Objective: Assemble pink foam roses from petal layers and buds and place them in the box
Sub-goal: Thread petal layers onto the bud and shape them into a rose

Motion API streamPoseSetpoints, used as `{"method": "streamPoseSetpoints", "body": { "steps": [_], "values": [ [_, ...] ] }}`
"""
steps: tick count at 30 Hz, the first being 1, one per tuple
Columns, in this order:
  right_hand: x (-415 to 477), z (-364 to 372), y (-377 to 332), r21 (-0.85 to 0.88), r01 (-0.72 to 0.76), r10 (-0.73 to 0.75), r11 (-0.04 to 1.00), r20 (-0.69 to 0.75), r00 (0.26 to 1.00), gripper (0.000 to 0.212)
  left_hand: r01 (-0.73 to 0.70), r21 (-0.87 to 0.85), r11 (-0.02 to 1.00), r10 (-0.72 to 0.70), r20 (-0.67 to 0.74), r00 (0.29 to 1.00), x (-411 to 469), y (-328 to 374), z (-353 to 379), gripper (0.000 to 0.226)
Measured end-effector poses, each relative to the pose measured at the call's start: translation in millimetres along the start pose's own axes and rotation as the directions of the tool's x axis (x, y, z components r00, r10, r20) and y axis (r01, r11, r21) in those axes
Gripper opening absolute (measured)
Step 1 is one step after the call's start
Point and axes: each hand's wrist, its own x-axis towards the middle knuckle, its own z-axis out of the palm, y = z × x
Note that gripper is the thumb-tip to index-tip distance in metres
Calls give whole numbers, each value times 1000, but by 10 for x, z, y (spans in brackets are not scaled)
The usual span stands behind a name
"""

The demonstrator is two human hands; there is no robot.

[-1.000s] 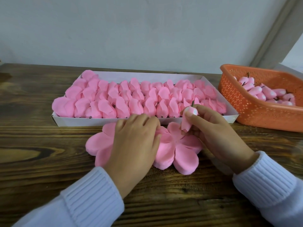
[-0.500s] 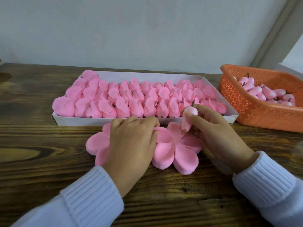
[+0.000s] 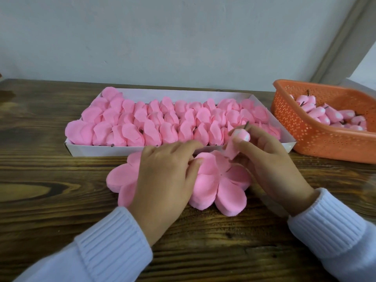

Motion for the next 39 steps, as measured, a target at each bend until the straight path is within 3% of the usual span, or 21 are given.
{"method": "streamPoseSetpoints", "body": {
  "steps": [7,10,16,22,24,29,31,33,35,39],
  "values": [
    [-10,16,-88,65,94,-91,993,-43,995,12,39,-179,983,-41,-2,999,-10,-3,33,13],
    [-22,11,-40,-86,64,-69,994,-56,996,20,60,-184,981,-59,10,998,-11,-11,42,16],
    [-43,16,-3,-349,123,-107,929,63,992,11,46,-201,979,-45,10,999,6,-17,47,15],
    [-58,46,12,-473,187,-124,861,163,979,15,-12,-128,992,12,4,1000,4,-21,50,10],
    [-56,59,-4,-418,173,-136,892,117,984,16,-48,-112,993,45,-24,999,13,-14,44,9],
    [-44,80,-94,-8,229,-225,973,-215,950,12,48,-372,927,-42,24,999,-17,81,3,13],
    [-44,72,-102,30,288,-266,957,-302,915,14,83,-407,910,-81,21,996,-21,101,3,15],
    [-50,65,-85,-39,328,-322,944,-326,889,12,160,-446,880,-161,37,986,-10,91,8,11],
    [-55,78,-54,-190,335,-376,923,-250,892,6,287,-504,815,-282,88,955,1,61,26,14],
    [-57,147,21,-435,271,-277,859,50,959,30,493,-583,646,-482,190,856,13,4,58,11]
  ]
}}
